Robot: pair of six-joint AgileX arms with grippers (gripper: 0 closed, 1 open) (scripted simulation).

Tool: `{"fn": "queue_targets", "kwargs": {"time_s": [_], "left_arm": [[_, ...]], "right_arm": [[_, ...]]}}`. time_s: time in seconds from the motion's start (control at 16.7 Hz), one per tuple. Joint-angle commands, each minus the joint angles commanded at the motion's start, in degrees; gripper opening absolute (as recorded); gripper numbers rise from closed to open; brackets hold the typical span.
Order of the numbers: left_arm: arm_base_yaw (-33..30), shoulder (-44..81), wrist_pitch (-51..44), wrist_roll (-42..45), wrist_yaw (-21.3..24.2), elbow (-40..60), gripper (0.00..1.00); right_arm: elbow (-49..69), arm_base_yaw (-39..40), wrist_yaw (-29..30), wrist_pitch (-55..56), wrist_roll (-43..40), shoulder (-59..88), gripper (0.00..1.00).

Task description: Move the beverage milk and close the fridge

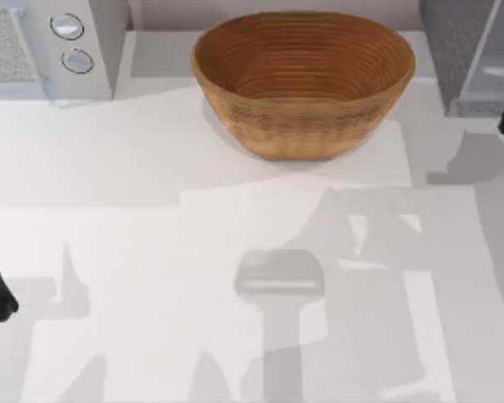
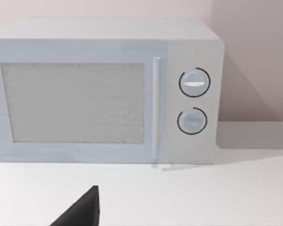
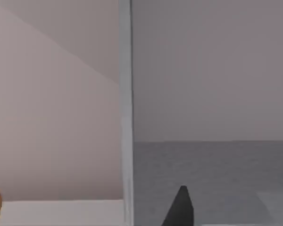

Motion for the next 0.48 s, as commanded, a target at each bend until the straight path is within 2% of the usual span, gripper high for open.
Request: {"fn": "queue_targets", "kwargs": {"time_s": [0.18, 0.48], "left_arm": [[0.0, 0.0, 0.0, 0.0, 0.0, 0.0, 1.00], [0.0, 0.0, 0.0, 0.0, 0.0, 0.0, 1.00]], "right_arm": [[-3.3, -3.9, -4.9, -3.0, 0.1, -4.1, 0.00], [-3.5, -3.9, -5.2, -3.2, 0.1, -4.2, 0.00]]}}
